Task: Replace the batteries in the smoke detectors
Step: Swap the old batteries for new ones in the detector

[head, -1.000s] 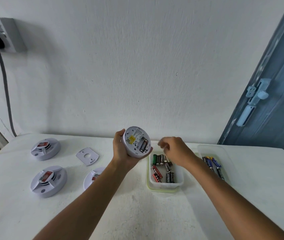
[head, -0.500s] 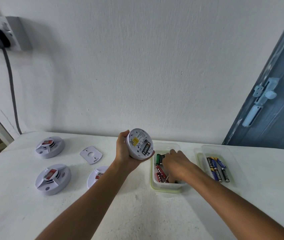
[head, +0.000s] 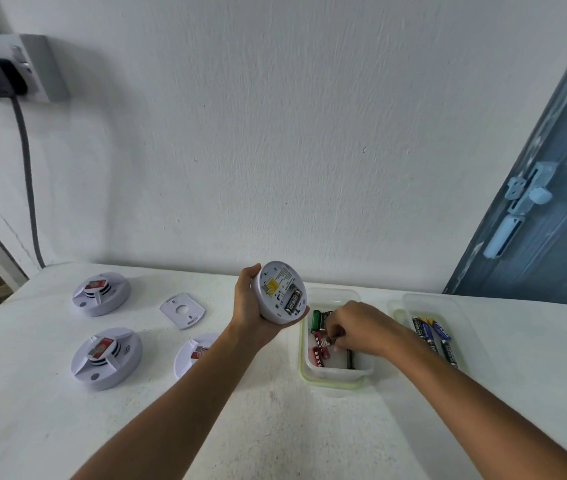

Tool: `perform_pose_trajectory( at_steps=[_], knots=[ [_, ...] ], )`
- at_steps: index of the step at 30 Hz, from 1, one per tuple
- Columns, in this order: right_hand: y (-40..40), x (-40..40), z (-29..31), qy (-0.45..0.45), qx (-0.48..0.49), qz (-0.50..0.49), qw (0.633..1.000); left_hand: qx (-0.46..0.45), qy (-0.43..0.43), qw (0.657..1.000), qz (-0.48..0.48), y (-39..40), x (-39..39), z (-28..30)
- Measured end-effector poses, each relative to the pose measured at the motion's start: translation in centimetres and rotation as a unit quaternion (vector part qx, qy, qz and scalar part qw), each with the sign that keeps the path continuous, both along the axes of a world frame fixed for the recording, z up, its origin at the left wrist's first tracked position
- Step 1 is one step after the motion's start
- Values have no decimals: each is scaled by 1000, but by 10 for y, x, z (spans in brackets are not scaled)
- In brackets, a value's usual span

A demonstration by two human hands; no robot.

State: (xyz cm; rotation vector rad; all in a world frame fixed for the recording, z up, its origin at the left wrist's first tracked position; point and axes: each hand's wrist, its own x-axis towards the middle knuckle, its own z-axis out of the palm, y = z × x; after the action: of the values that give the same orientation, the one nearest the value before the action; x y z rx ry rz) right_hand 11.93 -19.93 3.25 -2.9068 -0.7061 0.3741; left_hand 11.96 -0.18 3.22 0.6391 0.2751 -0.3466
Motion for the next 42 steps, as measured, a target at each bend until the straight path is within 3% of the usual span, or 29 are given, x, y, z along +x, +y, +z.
perform_pose_trajectory(
  at_steps=[3, 8, 13, 18, 22, 27, 31, 33, 37, 42],
  knots=[
    [-8, 2, 3, 2, 128, -42, 991, -2, 0, 1000, 1, 1, -1, 1],
    [-10, -2, 3, 31, 312, -96, 945, 5, -6, 1000, 2, 2, -1, 1],
    [-5, -4, 10, 113, 517, -150, 835, 10, -6, 1000, 3, 1, -1, 3],
    [6, -7, 19, 116, 620, -176, 756, 11, -6, 1000, -2, -2, -5, 8],
    [24, -13, 24, 30, 640, -158, 751, 8, -14, 1000, -14, -6, -10, 15],
    [42, -19, 14, -169, 548, -78, 816, 5, 0, 1000, 1, -10, -12, 18],
    [47, -20, 8, -220, 502, 11, 836, 3, -3, 1000, -2, -7, -15, 22],
    [49, -22, 8, -206, 504, 2, 839, 4, -5, 1000, -5, -7, -15, 24],
    [50, -23, 14, -77, 532, -165, 827, 8, -24, 1000, -12, -6, -15, 25],
    [50, -18, 24, 142, 621, -265, 724, 6, -36, 999, -40, -8, -14, 29]
  ],
)
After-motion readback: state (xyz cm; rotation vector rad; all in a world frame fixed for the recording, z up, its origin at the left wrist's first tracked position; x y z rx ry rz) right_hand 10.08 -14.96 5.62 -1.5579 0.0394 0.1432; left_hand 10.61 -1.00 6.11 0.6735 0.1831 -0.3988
